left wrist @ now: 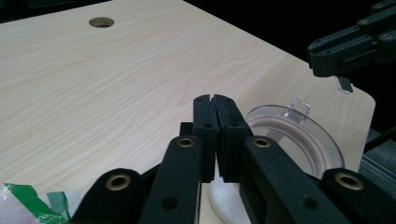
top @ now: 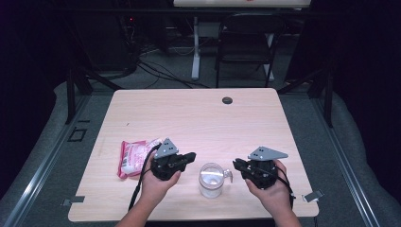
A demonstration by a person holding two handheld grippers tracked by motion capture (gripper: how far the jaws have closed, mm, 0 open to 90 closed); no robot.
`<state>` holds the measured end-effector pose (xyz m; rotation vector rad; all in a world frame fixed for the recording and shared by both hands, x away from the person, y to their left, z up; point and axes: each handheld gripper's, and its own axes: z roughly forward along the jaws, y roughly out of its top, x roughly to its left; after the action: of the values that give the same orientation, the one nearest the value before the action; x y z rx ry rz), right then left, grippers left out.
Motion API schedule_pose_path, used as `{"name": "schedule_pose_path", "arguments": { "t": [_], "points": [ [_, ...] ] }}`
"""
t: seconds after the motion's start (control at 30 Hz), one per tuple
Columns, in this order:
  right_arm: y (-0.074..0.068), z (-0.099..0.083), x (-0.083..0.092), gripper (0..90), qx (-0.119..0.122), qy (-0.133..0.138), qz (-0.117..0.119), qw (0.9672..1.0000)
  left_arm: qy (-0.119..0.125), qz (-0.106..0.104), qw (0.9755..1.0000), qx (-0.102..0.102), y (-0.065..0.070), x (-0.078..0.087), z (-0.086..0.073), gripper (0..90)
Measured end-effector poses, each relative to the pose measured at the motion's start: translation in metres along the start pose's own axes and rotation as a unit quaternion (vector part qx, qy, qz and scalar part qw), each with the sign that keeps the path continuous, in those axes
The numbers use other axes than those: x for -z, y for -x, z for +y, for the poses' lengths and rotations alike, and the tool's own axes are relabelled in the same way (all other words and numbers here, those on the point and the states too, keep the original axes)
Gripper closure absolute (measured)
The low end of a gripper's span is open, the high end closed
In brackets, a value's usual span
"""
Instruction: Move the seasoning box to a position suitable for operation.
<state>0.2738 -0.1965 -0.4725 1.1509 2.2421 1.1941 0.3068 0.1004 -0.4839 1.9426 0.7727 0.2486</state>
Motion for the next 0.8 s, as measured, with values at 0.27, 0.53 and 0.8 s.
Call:
{"name": "schedule_pose_path", "arguments": {
  "t": [0.27,0.53,0.8],
  "points": [
    [-0.006,-0.007,-0.004,85.5,-0.010,-0.003,0.017,0.9998,-0.041,-0.015,0.9987,-0.025,0.008,-0.001,-0.018,90.0],
    [-0.009,-0.011,-0.015,83.2,-0.016,-0.009,0.023,0.9996,-0.056,-0.027,0.9980,-0.013,0.010,-0.001,-0.030,90.0],
    [-0.007,-0.009,-0.019,82.5,-0.021,-0.014,0.031,0.9992,-0.068,-0.035,0.9970,-0.011,0.016,-0.002,-0.039,90.0]
  ]
}}
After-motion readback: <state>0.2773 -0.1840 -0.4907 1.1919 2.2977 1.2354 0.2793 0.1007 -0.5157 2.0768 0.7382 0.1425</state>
